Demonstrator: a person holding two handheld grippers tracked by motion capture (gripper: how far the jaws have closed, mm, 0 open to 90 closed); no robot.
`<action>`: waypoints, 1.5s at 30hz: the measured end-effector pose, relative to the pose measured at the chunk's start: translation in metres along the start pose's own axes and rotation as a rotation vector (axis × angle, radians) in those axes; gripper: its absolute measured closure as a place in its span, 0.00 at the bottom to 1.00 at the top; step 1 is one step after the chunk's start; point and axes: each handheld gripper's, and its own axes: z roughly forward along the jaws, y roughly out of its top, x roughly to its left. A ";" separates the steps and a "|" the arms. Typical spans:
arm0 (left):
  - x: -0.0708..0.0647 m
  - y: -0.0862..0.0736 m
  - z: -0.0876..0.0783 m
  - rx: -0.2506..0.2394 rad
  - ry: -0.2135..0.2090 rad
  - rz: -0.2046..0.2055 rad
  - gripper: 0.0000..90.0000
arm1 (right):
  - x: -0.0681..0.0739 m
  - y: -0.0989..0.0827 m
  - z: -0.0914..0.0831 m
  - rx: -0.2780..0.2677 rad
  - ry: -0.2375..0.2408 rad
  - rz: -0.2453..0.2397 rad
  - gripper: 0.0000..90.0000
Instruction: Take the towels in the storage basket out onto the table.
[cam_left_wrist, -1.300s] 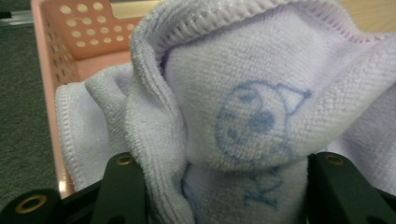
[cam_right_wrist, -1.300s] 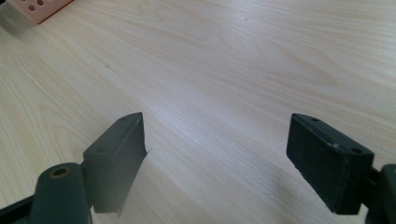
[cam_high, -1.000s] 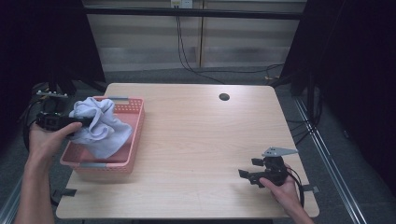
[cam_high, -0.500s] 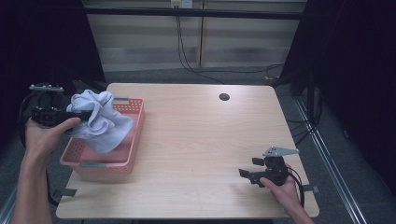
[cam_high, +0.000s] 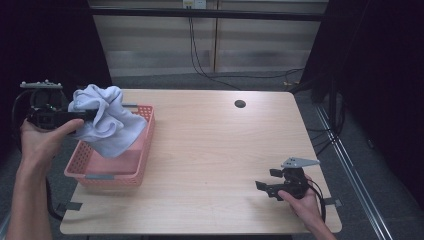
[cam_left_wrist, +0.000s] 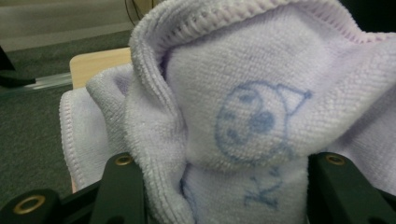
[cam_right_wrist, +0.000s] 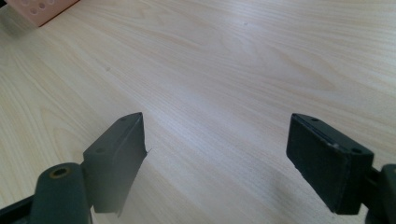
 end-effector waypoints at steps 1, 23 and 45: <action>-0.001 0.002 -0.001 -0.005 -0.006 0.004 0.54 | 0.000 0.000 0.000 0.000 0.000 0.002 0.21; -0.072 0.046 0.024 -0.058 -0.132 0.108 0.54 | 0.000 0.000 0.000 0.006 0.011 -0.001 0.21; -0.174 0.025 0.108 0.039 -0.349 0.232 0.53 | -0.009 -0.001 -0.009 -0.020 0.031 0.010 0.20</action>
